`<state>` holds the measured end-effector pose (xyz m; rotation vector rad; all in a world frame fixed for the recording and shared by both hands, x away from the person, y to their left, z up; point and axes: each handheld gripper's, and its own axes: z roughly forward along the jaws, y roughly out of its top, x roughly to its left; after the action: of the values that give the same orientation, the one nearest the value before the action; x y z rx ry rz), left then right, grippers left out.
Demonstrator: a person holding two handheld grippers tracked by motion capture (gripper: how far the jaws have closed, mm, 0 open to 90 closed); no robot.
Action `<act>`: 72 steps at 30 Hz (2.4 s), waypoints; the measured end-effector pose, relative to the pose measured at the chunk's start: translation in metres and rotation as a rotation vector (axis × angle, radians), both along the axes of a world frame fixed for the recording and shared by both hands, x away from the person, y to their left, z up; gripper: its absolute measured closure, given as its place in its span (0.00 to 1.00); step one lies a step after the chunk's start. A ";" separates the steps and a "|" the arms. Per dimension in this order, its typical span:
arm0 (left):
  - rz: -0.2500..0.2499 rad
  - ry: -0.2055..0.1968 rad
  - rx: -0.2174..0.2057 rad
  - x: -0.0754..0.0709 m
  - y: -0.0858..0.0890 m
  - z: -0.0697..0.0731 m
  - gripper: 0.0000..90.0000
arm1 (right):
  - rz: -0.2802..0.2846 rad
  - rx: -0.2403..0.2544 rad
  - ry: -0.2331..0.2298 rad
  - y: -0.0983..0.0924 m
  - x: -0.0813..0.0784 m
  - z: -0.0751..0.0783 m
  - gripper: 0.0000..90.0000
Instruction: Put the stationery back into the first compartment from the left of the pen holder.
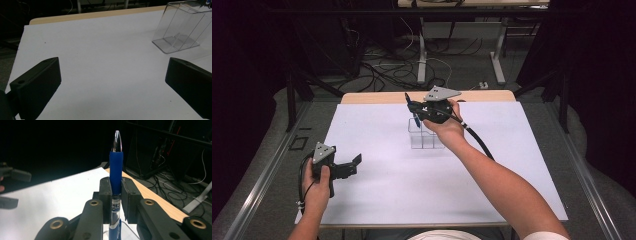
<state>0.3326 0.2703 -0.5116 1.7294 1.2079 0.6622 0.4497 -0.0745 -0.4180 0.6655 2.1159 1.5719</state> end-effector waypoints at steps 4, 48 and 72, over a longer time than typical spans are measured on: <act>-0.001 0.000 0.001 0.000 0.000 0.000 0.00 | -0.009 0.017 0.016 0.001 0.001 -0.002 0.89; -0.012 0.000 0.012 0.000 0.000 -0.001 0.00 | -0.075 0.009 0.100 0.007 0.009 -0.058 0.89; -0.017 0.002 0.015 0.001 0.000 -0.001 0.00 | -0.082 -0.038 0.118 0.004 0.008 -0.067 0.88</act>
<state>0.3333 0.2698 -0.5125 1.7511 1.1912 0.6615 0.4581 -0.0707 -0.4852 0.8400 2.1679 1.4783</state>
